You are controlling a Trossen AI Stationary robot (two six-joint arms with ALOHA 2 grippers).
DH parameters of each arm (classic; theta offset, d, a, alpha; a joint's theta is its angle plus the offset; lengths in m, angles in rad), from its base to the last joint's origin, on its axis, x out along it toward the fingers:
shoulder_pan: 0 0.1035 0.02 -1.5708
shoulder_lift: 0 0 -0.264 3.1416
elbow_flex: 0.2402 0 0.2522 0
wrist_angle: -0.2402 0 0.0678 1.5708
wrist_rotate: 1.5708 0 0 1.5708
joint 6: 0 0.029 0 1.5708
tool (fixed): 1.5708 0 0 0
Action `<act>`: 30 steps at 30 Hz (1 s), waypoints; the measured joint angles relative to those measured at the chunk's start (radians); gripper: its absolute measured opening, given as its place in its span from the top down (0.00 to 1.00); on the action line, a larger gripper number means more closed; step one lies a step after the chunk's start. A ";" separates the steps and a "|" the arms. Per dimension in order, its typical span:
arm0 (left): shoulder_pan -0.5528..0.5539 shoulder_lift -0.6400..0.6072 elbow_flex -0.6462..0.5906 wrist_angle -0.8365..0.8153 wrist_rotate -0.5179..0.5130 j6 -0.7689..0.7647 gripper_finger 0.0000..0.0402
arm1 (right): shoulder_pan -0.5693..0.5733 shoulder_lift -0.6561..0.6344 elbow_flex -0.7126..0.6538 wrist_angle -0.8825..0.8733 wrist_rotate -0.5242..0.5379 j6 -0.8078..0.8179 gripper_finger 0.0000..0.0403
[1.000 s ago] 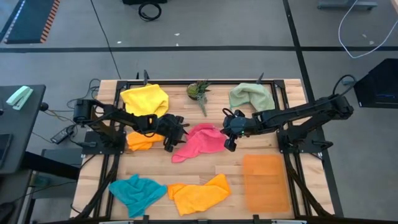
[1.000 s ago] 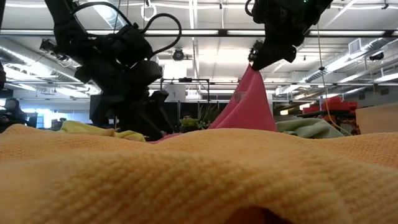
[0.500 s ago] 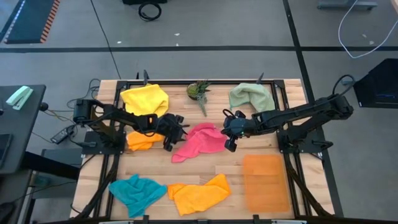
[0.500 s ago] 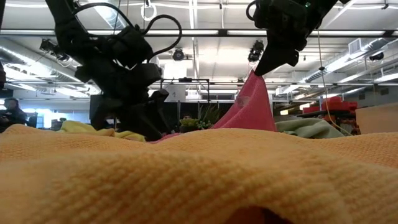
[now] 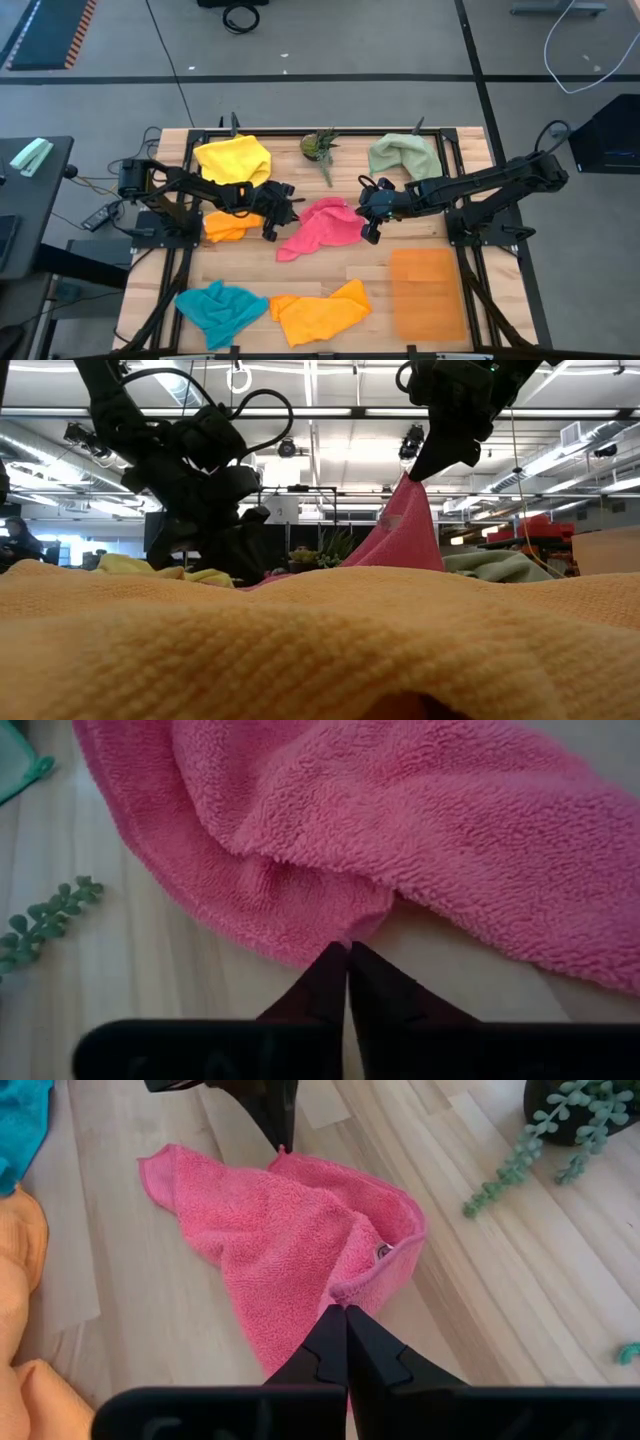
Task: Fold microfiber towels
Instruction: Fold the pink microfiber towel
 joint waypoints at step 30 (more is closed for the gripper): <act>-0.039 -0.878 0.000 -0.177 -0.374 0.291 0.99 | -0.024 -0.115 0.243 0.009 0.249 -0.420 0.99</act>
